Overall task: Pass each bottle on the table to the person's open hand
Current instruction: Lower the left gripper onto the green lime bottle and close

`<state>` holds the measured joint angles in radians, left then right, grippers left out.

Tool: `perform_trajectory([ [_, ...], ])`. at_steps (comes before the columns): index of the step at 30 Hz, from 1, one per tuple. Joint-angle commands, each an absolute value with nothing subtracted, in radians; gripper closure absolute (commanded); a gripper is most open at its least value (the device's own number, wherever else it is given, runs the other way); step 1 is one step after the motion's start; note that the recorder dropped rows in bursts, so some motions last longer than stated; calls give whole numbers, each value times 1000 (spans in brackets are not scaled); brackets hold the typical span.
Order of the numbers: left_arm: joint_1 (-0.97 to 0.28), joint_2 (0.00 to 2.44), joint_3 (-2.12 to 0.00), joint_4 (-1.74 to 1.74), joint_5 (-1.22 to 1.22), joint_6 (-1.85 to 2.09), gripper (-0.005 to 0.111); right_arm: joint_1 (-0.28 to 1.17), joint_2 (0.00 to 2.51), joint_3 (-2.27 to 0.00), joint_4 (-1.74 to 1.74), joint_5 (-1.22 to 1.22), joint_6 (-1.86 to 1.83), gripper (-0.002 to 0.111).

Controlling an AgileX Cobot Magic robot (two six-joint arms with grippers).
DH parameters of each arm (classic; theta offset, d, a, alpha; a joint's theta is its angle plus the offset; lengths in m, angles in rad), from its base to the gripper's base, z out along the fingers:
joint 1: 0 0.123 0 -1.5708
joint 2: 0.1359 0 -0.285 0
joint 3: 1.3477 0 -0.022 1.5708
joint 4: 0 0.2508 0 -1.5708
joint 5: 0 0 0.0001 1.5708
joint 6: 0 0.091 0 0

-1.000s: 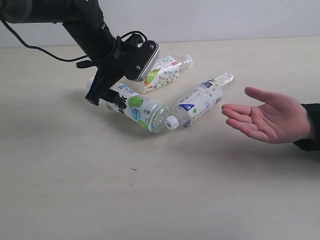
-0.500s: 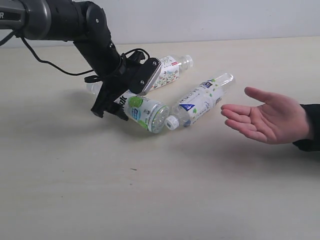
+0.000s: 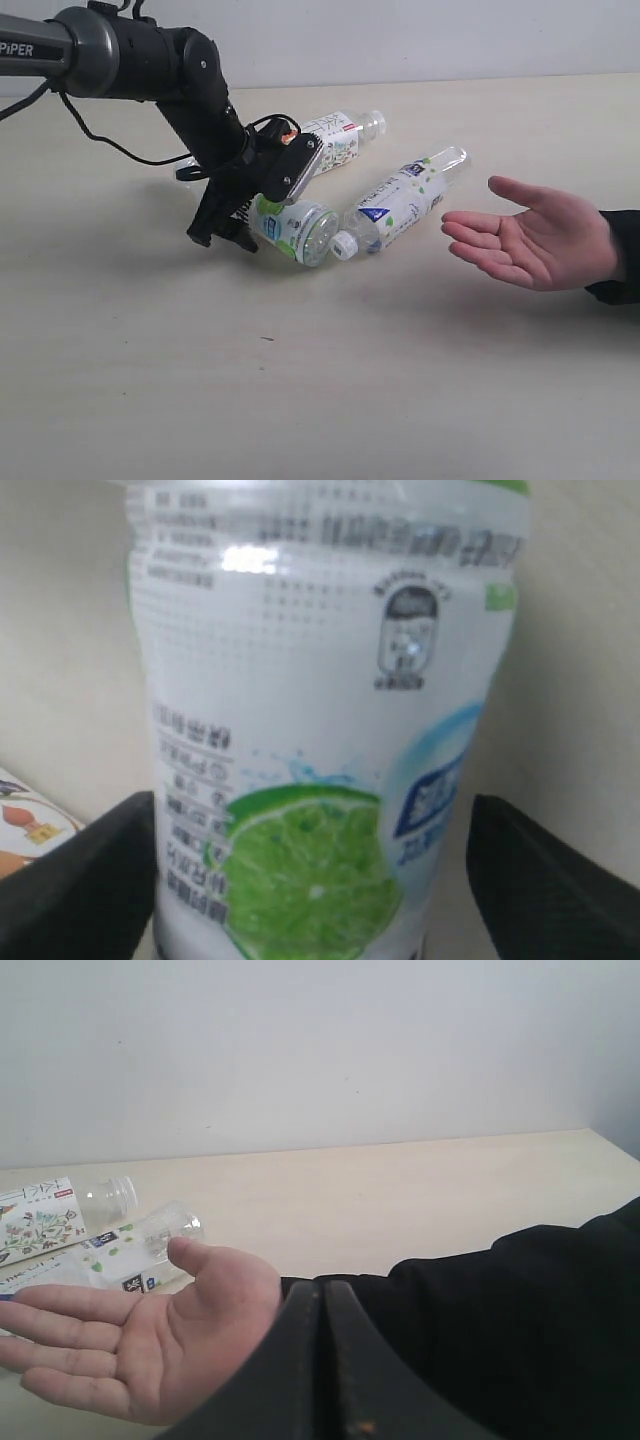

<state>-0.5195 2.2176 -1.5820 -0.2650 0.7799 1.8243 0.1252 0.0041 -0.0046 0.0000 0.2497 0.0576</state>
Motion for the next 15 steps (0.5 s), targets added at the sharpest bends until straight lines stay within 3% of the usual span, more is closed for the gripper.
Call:
perform_trajectory([
  [1,-522,2217,-1579,-277,772,1826,28,122,0,0,0,244,53,108],
  [15,-522,2217,-1579,-283,780,1824,29,122,0,0,0,244,53,108],
])
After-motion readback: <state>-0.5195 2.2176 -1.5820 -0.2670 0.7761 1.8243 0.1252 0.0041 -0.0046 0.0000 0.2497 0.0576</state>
